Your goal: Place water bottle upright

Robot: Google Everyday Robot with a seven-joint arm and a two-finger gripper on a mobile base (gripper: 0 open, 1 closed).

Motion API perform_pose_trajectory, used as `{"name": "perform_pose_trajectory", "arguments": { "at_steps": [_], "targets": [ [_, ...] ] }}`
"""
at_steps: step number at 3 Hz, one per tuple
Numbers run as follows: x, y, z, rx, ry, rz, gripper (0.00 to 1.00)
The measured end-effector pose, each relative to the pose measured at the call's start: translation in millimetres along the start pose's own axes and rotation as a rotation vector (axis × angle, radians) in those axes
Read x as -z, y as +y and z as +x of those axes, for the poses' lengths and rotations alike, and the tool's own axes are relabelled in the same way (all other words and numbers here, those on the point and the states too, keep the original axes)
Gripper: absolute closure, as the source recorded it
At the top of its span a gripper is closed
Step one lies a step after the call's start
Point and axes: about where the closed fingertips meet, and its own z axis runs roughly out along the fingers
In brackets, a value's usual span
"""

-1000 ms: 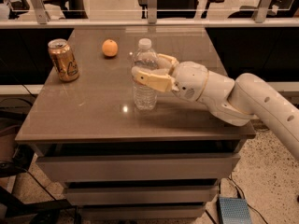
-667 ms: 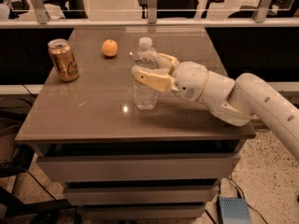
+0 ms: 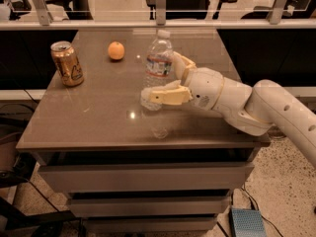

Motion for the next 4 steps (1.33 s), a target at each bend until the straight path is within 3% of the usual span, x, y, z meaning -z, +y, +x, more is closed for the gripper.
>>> {"name": "perform_pose_trajectory", "arguments": {
  "at_steps": [3, 4],
  "targets": [
    [24.7, -5.3, -17.2, 0.021, 0.032, 0.020, 0.00],
    [28.2, -9.6, -20.1, 0.015, 0.086, 0.029, 0.00]
  ]
}}
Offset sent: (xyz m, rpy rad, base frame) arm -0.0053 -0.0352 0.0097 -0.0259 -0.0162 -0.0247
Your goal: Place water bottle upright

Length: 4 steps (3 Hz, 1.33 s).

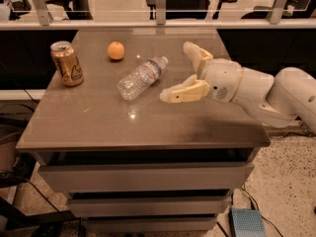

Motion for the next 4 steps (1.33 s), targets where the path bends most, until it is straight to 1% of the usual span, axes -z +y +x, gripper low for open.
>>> {"name": "perform_pose_trajectory", "arguments": {
  "at_steps": [1, 2, 3, 4],
  "targets": [
    [-1.5, -10.3, -7.6, -0.010, 0.113, -0.028, 0.00],
    [-1.2, -29.4, -6.2, -0.055, 0.265, -0.031, 0.00],
    [9.2, -47.4, -1.9, -0.120, 0.388, -0.004, 0.00],
    [18.5, -60.9, -0.2, -0.118, 0.478, -0.010, 0.00]
  ]
}}
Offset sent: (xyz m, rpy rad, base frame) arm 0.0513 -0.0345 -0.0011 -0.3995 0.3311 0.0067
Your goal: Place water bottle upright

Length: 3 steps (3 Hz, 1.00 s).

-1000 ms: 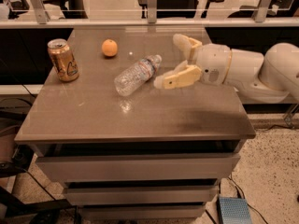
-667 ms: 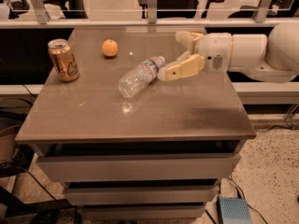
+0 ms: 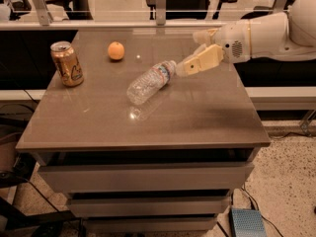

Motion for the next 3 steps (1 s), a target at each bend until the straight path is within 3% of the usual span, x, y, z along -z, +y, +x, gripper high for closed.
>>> {"name": "perform_pose_trajectory", "arguments": {
  "at_steps": [1, 2, 3],
  "targets": [
    [2.5, -9.2, 0.2, 0.069, 0.074, -0.037, 0.00],
    [-0.9, -11.5, -2.7, 0.183, 0.177, -0.091, 0.00],
    [-3.1, -8.4, -3.3, 0.197, 0.192, -0.112, 0.00]
  ]
}}
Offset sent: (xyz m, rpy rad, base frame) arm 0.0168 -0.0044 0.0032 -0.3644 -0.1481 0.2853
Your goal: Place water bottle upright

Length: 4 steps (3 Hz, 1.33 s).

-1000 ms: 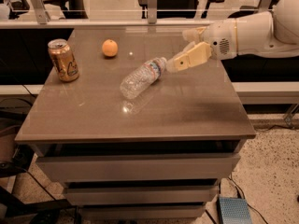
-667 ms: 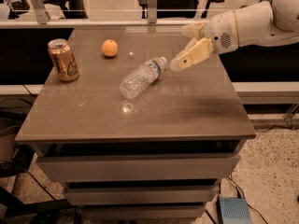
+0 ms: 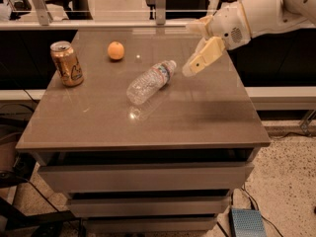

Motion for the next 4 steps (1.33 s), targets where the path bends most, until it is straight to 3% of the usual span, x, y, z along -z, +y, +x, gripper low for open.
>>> {"name": "perform_pose_trajectory", "arguments": {
  "at_steps": [1, 2, 3, 4],
  "targets": [
    [-7.8, 6.8, -5.6, 0.062, 0.034, -0.021, 0.00],
    [-26.5, 23.8, -10.1, 0.242, 0.141, -0.071, 0.00],
    [-36.6, 26.6, -6.9, 0.446, 0.258, -0.118, 0.00],
    [-44.8, 18.3, -4.8, 0.603, 0.367, -0.161, 0.00]
  ]
}}
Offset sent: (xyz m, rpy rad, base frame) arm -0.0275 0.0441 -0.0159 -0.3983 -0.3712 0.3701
